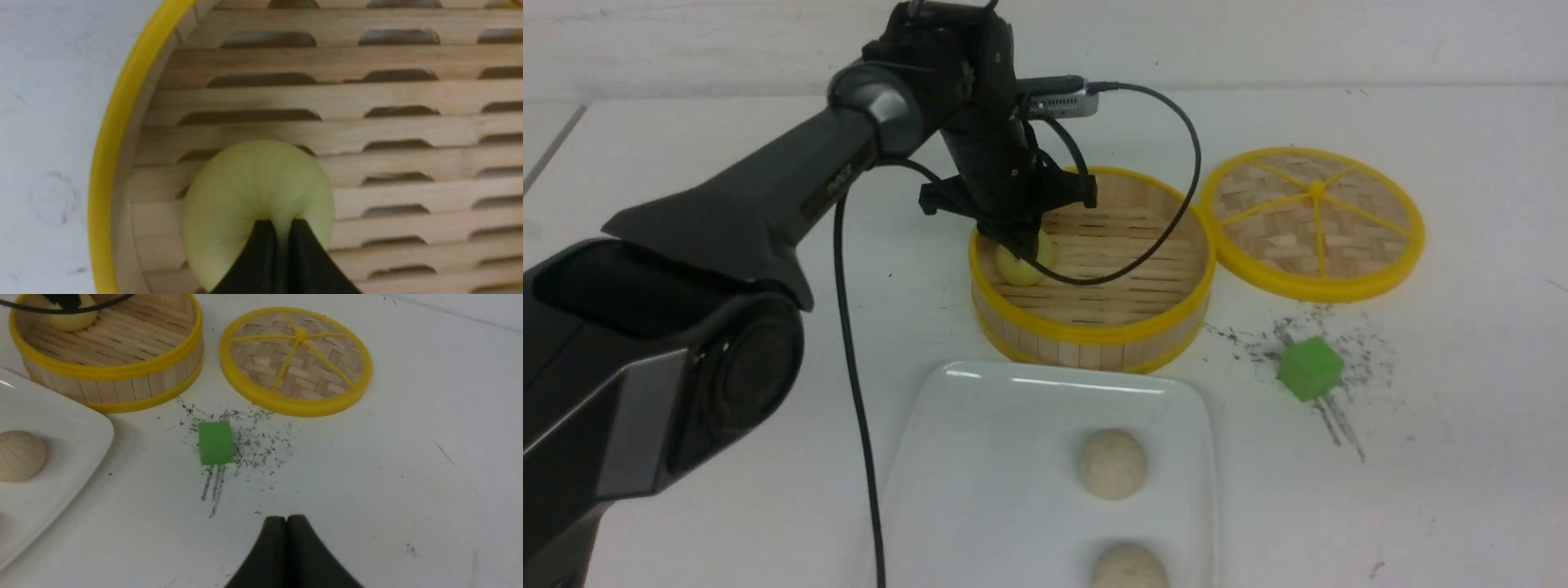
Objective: Put the steamed buns into the plate on the white tablecloth.
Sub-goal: 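Reach into the bamboo steamer and grasp a bun with the left gripper, then carry the bun from the bamboo steamer to the plate with the left gripper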
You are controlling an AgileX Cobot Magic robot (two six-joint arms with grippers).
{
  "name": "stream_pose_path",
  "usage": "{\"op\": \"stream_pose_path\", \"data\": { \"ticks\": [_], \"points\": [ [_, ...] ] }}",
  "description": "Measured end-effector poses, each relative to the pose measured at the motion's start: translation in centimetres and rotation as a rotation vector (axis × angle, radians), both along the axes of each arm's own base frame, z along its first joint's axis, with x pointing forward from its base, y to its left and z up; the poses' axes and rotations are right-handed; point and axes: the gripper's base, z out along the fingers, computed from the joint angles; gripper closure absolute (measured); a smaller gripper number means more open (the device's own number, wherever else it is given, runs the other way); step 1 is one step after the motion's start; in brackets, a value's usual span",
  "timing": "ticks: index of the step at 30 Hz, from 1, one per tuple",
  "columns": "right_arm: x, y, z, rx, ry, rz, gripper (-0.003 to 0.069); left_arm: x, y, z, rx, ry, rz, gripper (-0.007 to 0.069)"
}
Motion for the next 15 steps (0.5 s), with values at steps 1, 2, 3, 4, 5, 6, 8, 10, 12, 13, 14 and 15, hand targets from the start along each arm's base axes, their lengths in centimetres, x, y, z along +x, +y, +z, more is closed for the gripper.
{"op": "stream_pose_path", "data": {
  "ticks": [1, 2, 3, 4, 5, 6, 8, 10, 12, 13, 14, 15],
  "points": [
    [0.0, 0.0, 0.0, 0.0, 0.0, 0.0, 0.0657, -0.1, 0.0, 0.2, -0.002, -0.001, 0.0, 0.0603],
    [0.0, 0.0, 0.0, 0.0, 0.0, 0.0, 0.0657, -0.4, 0.2, 1.2, -0.006, -0.001, -0.002, 0.0605],
    [0.0, 0.0, 0.0, 0.0, 0.0, 0.0, 0.0656, -0.9, 0.4, 2.5, -0.007, -0.004, -0.005, 0.0605],
    [0.0, 0.0, 0.0, 0.0, 0.0, 0.0, 0.0655, -1.4, 0.6, 3.9, -0.011, -0.019, -0.012, 0.0605],
    [0.0, 0.0, 0.0, 0.0, 0.0, 0.0, 0.0655, -1.7, 0.7, 4.8, -0.013, -0.032, -0.014, 0.0605],
    [0.0, 0.0, 0.0, 0.0, 0.0, 0.0, 0.0654, -2.5, 1.2, 7.4, -0.022, -0.079, -0.025, 0.0605],
    [0.0, 0.0, 0.0, 0.0, 0.0, 0.0, 0.0652, -3.7, 1.9, 10.7, -0.03, -0.133, -0.039, 0.0605],
    [0.0, 0.0, 0.0, 0.0, 0.0, 0.0, 0.065, -5.0, 2.5, 13.5, -0.041, -0.187, -0.053, 0.0605],
    [0.0, 0.0, 0.0, 0.0, 0.0, 0.0, 0.0648, -7.4, 3.6, 17.8, -0.069, -0.276, -0.068, 0.0605],
    [0.0, 0.0, 0.0, 0.0, 0.0, 0.0, 0.0647, -8.2, 4.0, 18.9, -0.078, -0.297, -0.07, 0.0605],
    [0.0, 0.0, 0.0, -0.001, 0.0, 0.0, 0.0647, -9.3, 4.5, 20.0, -0.089, -0.311, -0.073, 0.0605],
    [0.0, 0.0, 0.0, -0.001, -0.001, 0.0, 0.0646, -10.6, 4.9, 20.9, -0.109, -0.313, -0.078, 0.0605]
  ]
}}
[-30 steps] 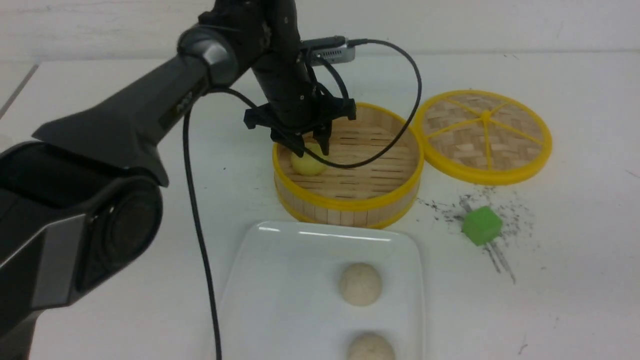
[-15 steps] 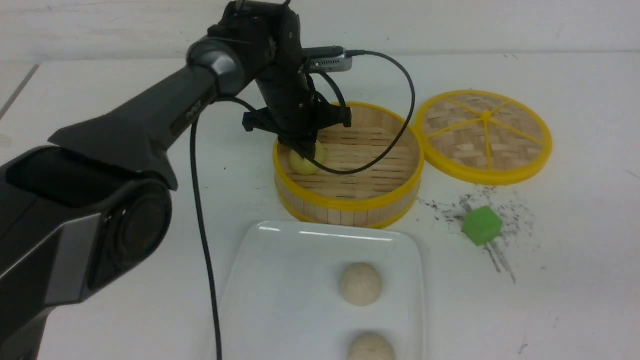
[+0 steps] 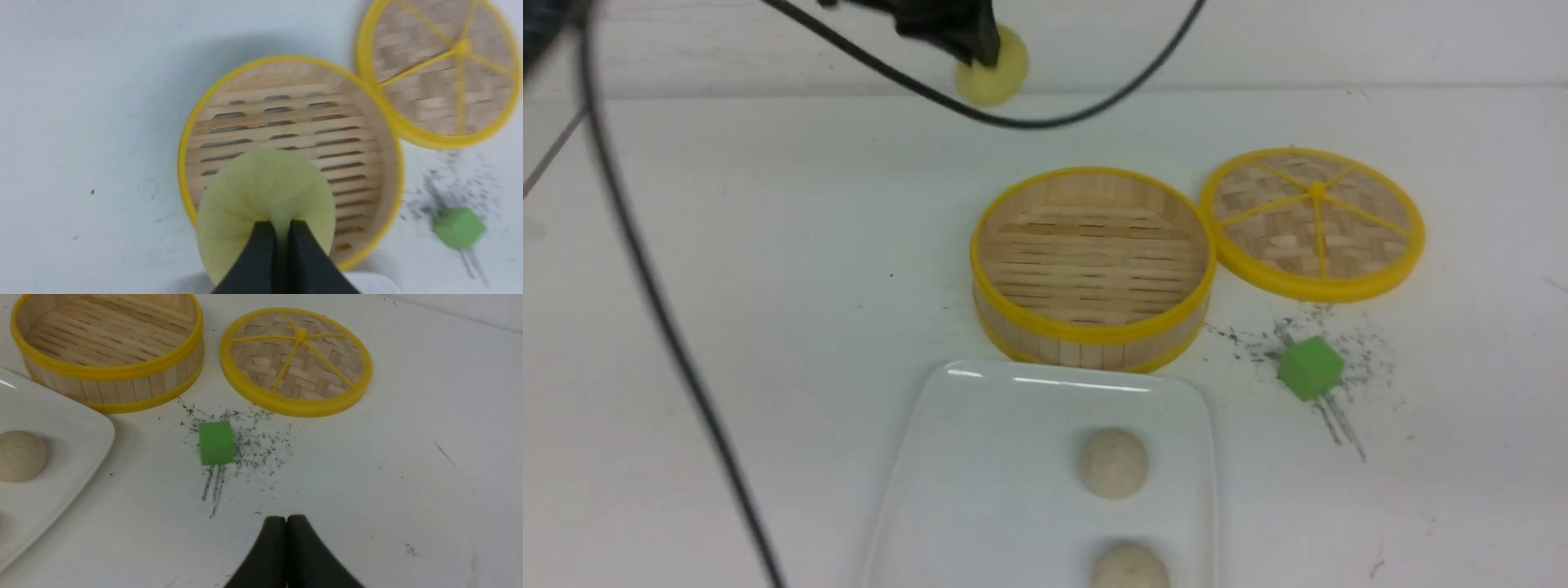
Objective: Put the steamed buns into the plate on the white tablecloth.
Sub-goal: 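Carry the bun from the bamboo steamer to the plate with the left gripper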
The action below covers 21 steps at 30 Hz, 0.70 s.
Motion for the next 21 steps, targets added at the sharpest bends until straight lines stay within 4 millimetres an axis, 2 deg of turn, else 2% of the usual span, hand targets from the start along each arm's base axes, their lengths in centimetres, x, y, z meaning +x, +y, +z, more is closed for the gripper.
{"op": "stream_pose_path", "data": {
  "ticks": [1, 5, 8, 9, 10, 11, 12, 13, 17, 21],
  "points": [
    [0.0, 0.0, 0.0, 0.0, 0.0, 0.0, 0.0645, -1.3, 0.3, 0.6, -0.02, 0.006, -0.012, 0.0605],
    [0.0, 0.0, 0.0, -0.001, -0.001, 0.0, 0.0641, -4.1, 0.4, -0.9, -0.001, 0.095, -0.049, 0.0605],
    [0.0, 0.0, 0.0, -0.001, -0.002, 0.0, 0.0637, -7.2, -1.2, -6.0, 0.098, 0.262, -0.13, 0.0605],
    [0.0, 0.0, 0.0, -0.001, -0.002, 0.0, 0.0636, -7.5, -1.5, -6.4, 0.109, 0.274, -0.141, 0.0605],
    [0.0, 0.0, 0.0, -0.001, -0.002, 0.0, 0.0634, -9.0, -2.9, -10.6, 0.177, 0.369, -0.181, 0.0603],
    [0.0, 0.0, 0.0, -0.001, -0.002, 0.0, 0.0633, -9.5, -3.4, -12.7, 0.207, 0.404, -0.189, 0.0602],
    [0.0, 0.0, 0.0, -0.001, -0.002, 0.0, 0.0633, -9.5, -3.6, -12.7, 0.205, 0.396, -0.194, 0.0602],
    [0.0, 0.0, 0.0, -0.001, -0.002, 0.0, 0.0631, -10.2, -4.5, -16.0, 0.241, 0.42, -0.194, 0.0601],
    [0.0, 0.0, 0.0, -0.001, -0.002, 0.0, 0.063, -10.5, -5.7, -20.7, 0.277, 0.442, -0.127, 0.0587],
    [0.0, 0.0, 0.0, -0.001, -0.002, 0.0, 0.063, -9.9, -5.8, -22.3, 0.305, 0.438, -0.076, 0.0551]
  ]
}}
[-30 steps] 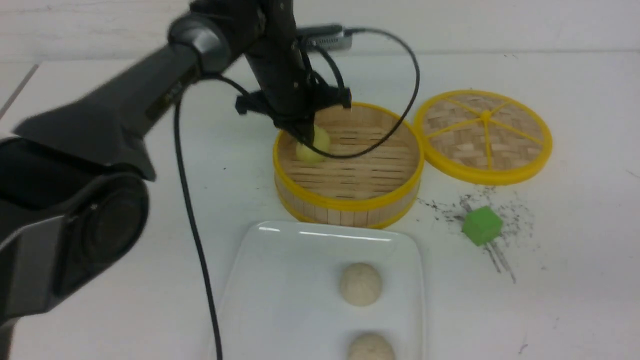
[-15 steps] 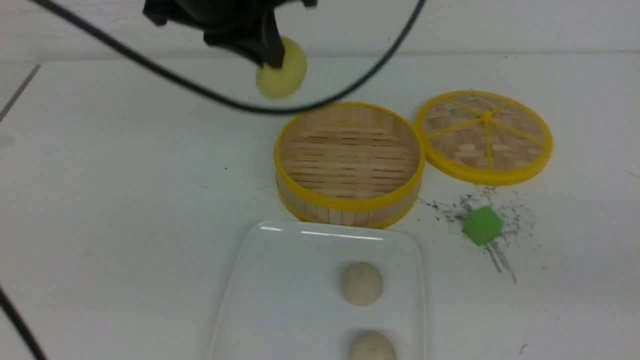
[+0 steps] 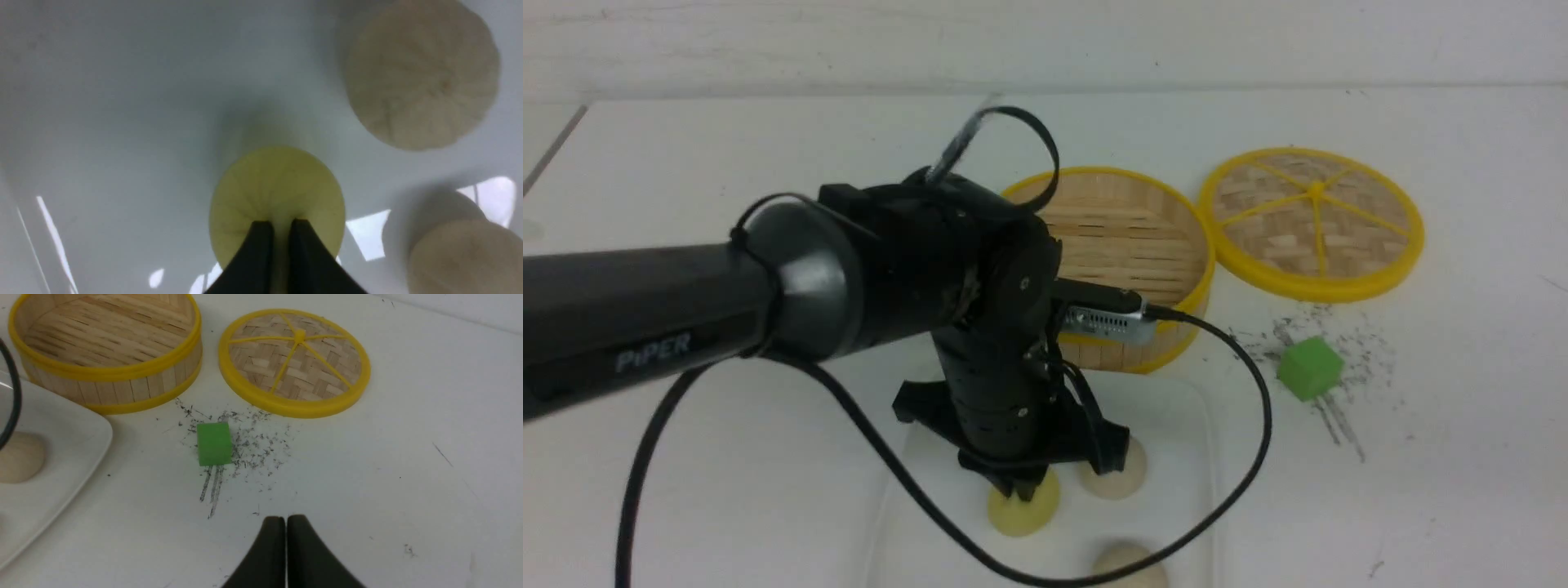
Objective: Put the steamed buns into the plate on the white tablecloth.
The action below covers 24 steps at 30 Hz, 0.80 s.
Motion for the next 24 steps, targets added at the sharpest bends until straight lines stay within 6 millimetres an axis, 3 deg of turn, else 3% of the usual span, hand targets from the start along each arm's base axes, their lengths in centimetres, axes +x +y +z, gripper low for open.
{"op": "stream_pose_path", "data": {
  "ticks": [3, 4, 5, 8, 11, 13, 18, 20, 24],
  "points": [
    [0.0, 0.0, 0.0, 0.0, 0.0, 0.0, 0.0629, 0.3, 0.0, -0.5, 0.015, -0.011, 0.015, 0.0489],
    [0.0, 0.0, 0.0, 0.0, 0.0, 0.0, 0.0627, 0.3, 0.0, -0.5, 0.015, -0.011, 0.027, 0.0424],
    [0.0, 0.0, 0.0, 0.0, 0.0, 0.0, 0.0627, 0.3, 0.0, -0.5, 0.014, -0.011, 0.029, 0.0424],
    [-0.1, 0.1, -0.1, 0.015, 0.015, 0.005, 0.0624, 0.4, -0.1, 0.0, 0.005, -0.02, 0.034, 0.0296],
    [-0.3, 0.3, 0.0, 0.04, 0.046, 0.023, 0.0624, 0.4, -0.1, 1.1, -0.016, -0.043, 0.034, 0.0229],
    [-0.9, 0.2, 0.6, 0.076, 0.086, 0.043, 0.0625, 0.2, 0.1, 2.9, -0.053, -0.082, 0.035, 0.0186],
    [-3.2, -1.1, 3.2, 0.157, 0.116, 0.09, 0.0649, -0.6, 0.8, 5.9, -0.111, -0.142, 0.036, 0.0167],
    [-4.9, -2.3, 4.3, 0.193, 0.102, 0.135, 0.0664, -0.9, 1.2, 6.7, -0.119, -0.158, 0.035, 0.0165],
    [-7.5, -3.8, 4.0, 0.252, 0.07, 0.22, 0.0673, -1.0, 1.4, 6.9, -0.099, -0.158, 0.031, 0.0164]
  ]
}}
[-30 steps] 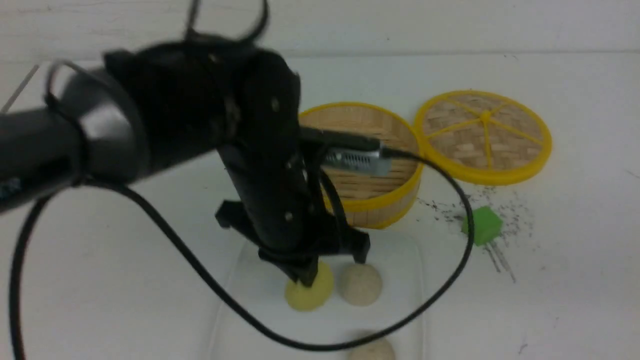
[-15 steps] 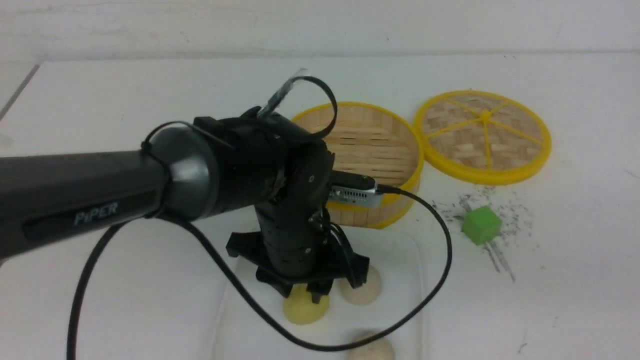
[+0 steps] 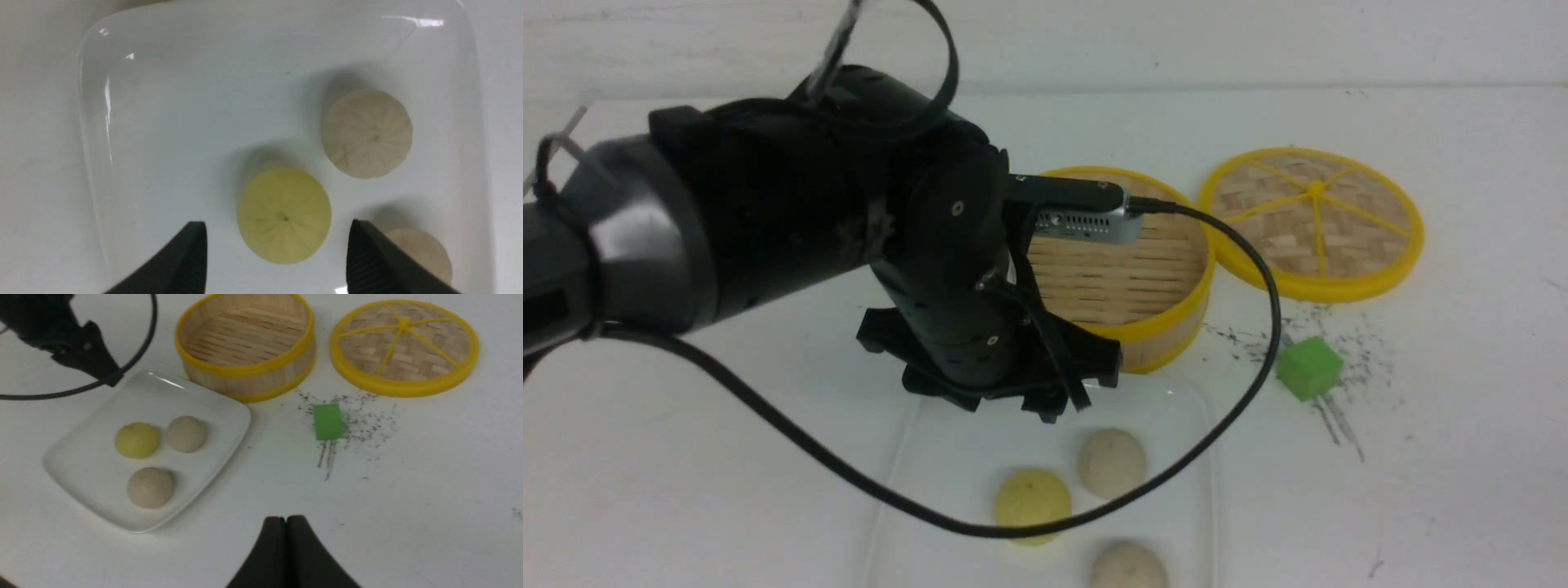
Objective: Put the steamed buns into the plate on the white tablecloth.
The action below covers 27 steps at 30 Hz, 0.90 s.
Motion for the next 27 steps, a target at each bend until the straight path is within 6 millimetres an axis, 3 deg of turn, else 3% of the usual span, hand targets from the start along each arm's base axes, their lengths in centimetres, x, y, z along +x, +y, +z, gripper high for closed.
{"op": "stream_pose_path", "data": {
  "ticks": [2, 8, 11, 19, 27],
  "points": [
    [-0.4, -0.1, -0.7, 0.026, -0.012, 0.021, 0.0673, 0.0, 0.0, 0.0, 0.004, 0.002, 0.0, 0.0164],
    [1.6, 3.9, -6.0, 0.105, -0.123, 0.195, 0.0674, 0.0, 0.0, 0.0, 0.006, 0.004, 0.0, 0.0213],
    [2.4, 5.2, -7.3, 0.121, -0.183, 0.248, 0.0674, -0.1, 0.1, -0.1, 0.012, 0.011, 0.001, 0.0256],
    [2.8, 5.7, -6.6, 0.143, -0.374, 0.276, 0.0673, -0.2, 0.1, -0.1, 0.015, 0.022, 0.003, 0.04],
    [2.8, 5.7, -6.6, 0.137, -0.379, 0.278, 0.0669, -0.3, 0.2, -0.2, 0.021, 0.032, 0.005, 0.0435]
  ]
}}
